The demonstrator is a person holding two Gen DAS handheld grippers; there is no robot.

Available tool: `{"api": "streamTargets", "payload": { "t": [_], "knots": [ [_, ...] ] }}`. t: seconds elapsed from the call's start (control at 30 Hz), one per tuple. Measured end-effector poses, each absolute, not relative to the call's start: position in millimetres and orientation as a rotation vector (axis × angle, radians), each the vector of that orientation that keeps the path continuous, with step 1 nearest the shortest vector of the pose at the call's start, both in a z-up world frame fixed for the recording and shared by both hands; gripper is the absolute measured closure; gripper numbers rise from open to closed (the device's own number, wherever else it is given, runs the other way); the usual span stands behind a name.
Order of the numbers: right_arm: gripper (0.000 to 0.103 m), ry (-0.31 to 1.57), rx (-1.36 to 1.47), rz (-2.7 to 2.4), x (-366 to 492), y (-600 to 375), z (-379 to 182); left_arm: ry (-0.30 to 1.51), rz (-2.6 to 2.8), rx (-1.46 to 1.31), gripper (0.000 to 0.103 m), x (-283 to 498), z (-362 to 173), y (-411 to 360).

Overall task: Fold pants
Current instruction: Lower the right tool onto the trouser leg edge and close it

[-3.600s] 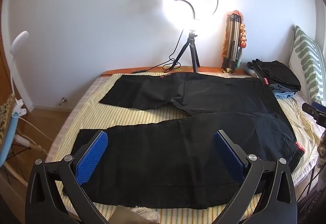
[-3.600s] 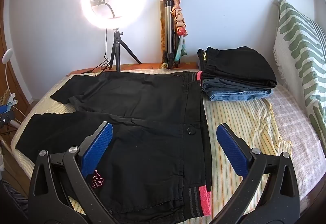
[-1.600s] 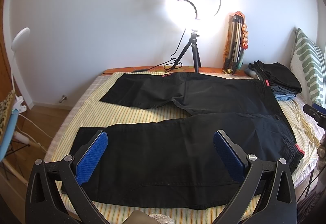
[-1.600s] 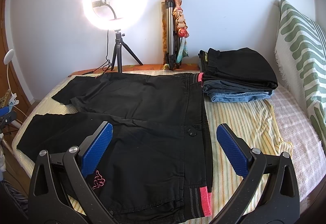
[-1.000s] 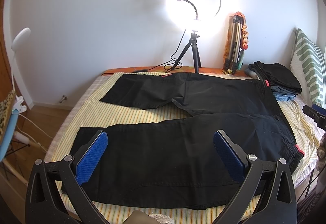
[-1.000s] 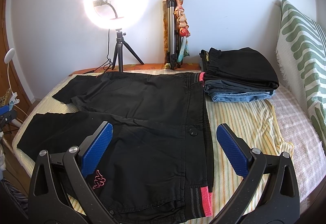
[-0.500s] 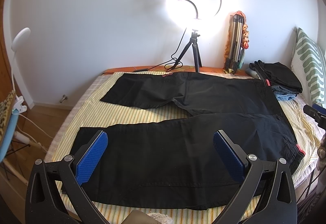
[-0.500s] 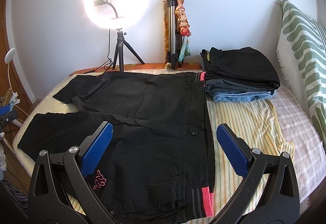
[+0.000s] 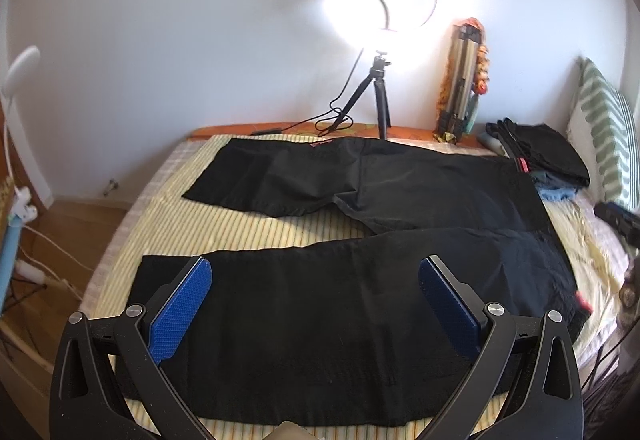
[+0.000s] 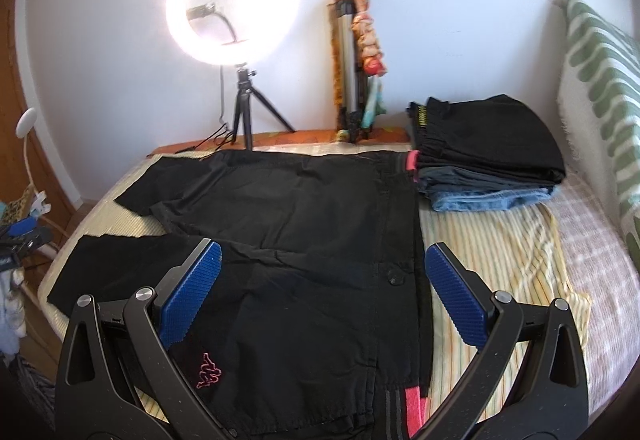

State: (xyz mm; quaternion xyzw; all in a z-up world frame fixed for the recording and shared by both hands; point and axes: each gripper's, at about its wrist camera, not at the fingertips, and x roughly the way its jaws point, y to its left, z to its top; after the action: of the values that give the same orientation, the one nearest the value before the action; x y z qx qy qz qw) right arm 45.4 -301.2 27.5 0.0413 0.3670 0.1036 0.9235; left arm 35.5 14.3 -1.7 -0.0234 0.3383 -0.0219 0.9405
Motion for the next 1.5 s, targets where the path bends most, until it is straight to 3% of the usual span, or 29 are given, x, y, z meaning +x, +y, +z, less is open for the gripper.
{"api": "streamTargets", "payload": {
  "t": [0.33,0.6,0.83,0.9,0.97,1.4,1.5],
  "knots": [
    [0.0,0.778,0.094,0.332,92,-285,28,0.724,-0.023,-0.088,0.002,92,-2,35],
    [0.0,0.84,0.019,0.449,191,-260,14,0.745,-0.019,-0.144,0.016,135,-9,49],
    [0.0,0.946,-0.219,0.578,281,-214,-20,0.792,-0.021,-0.176,0.02,159,-28,57],
    [0.003,0.96,-0.283,0.62,299,-199,-33,0.802,-0.024,-0.189,0.024,165,-31,59],
    [0.012,0.991,-0.327,0.65,322,-182,-49,0.811,-0.023,-0.186,0.026,172,-35,57],
    [0.018,1.165,-0.372,0.732,408,-153,-145,0.854,-0.032,-0.211,0.035,202,-55,57],
    [0.029,1.194,-0.35,0.76,408,-153,-153,0.849,-0.026,-0.217,0.035,203,-55,59]
  ]
}}
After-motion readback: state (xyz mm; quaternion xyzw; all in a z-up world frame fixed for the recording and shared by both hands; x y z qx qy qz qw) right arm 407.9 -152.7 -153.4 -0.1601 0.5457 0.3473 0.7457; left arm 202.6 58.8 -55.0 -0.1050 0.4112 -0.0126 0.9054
